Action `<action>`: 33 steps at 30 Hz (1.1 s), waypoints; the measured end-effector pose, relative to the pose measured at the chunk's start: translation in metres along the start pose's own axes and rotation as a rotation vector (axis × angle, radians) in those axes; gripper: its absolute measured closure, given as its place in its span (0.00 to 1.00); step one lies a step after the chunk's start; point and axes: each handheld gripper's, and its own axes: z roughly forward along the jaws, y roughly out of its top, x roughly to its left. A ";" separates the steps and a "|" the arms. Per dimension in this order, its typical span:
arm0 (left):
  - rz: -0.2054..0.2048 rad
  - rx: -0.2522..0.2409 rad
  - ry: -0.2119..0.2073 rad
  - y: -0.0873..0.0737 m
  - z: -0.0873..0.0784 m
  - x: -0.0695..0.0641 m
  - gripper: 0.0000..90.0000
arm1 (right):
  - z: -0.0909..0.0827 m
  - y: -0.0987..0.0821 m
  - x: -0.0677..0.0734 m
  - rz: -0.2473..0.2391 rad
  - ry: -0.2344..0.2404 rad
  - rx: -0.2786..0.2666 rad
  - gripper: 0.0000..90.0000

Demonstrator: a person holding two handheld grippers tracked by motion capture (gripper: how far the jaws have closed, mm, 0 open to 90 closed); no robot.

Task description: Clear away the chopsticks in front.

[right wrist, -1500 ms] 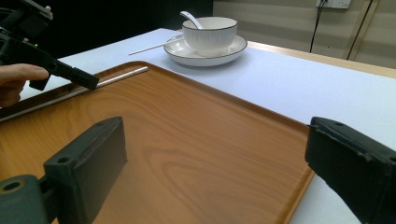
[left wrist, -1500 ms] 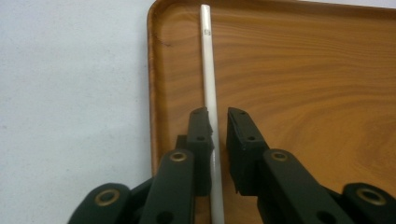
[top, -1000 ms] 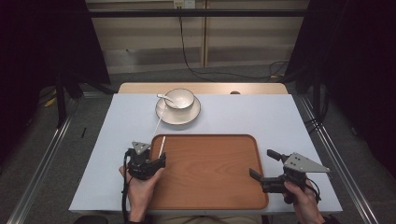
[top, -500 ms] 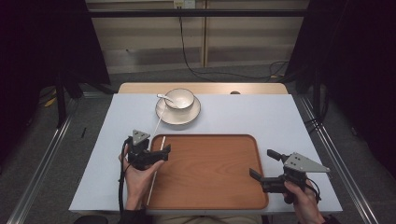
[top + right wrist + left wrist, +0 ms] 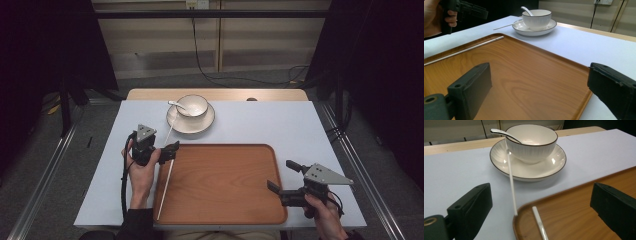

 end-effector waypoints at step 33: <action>0.056 0.096 0.043 0.045 0.082 0.054 0.05 | -0.002 -0.002 0.001 -0.013 -0.004 -0.064 0.01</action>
